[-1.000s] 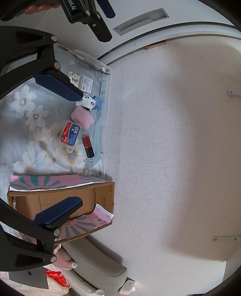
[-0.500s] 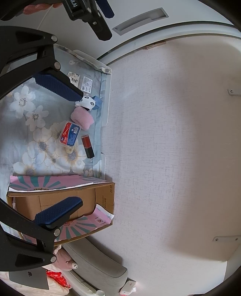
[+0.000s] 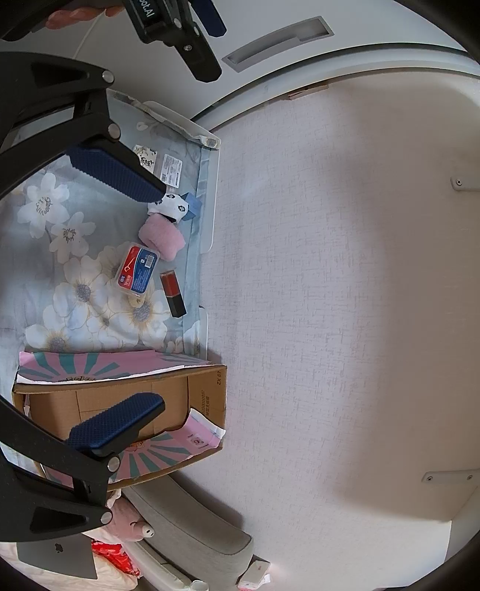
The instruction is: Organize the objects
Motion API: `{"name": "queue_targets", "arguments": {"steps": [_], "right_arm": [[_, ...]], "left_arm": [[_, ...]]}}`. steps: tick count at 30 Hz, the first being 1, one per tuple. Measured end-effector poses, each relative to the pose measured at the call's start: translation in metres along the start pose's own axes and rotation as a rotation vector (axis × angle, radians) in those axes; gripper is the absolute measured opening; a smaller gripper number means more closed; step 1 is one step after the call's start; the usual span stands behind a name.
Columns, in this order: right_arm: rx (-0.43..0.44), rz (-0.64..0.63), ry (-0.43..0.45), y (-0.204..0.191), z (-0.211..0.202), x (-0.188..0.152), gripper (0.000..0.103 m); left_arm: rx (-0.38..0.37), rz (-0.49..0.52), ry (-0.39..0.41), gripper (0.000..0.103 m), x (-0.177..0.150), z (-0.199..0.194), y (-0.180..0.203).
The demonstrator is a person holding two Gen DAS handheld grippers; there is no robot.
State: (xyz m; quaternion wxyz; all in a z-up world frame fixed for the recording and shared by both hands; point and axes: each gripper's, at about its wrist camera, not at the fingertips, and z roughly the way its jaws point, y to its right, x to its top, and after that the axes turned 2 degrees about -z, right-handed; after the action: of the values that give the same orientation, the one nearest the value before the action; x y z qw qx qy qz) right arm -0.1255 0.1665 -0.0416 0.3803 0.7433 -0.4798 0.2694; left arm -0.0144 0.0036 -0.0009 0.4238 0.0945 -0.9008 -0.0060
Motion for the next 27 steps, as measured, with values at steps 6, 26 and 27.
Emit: {"name": "queue_targets", "arguments": {"steps": [6,26,27], "right_arm": [[0.015,-0.015,0.006,-0.0016,0.0,0.0009,0.103],[0.082,-0.065,0.031,-0.0055,-0.0034,-0.0042,0.103],[0.084,-0.066,0.029,-0.0058,-0.0022,-0.0051,0.103]], "left_arm": [[0.016,-0.014,0.002,0.103,0.0002,0.0,-0.0006],[0.081,-0.059,-0.013,0.103,-0.0075,-0.0019,-0.0051],[0.089,-0.065,-0.014,0.103,-0.0078,-0.0013,-0.0048]]}}
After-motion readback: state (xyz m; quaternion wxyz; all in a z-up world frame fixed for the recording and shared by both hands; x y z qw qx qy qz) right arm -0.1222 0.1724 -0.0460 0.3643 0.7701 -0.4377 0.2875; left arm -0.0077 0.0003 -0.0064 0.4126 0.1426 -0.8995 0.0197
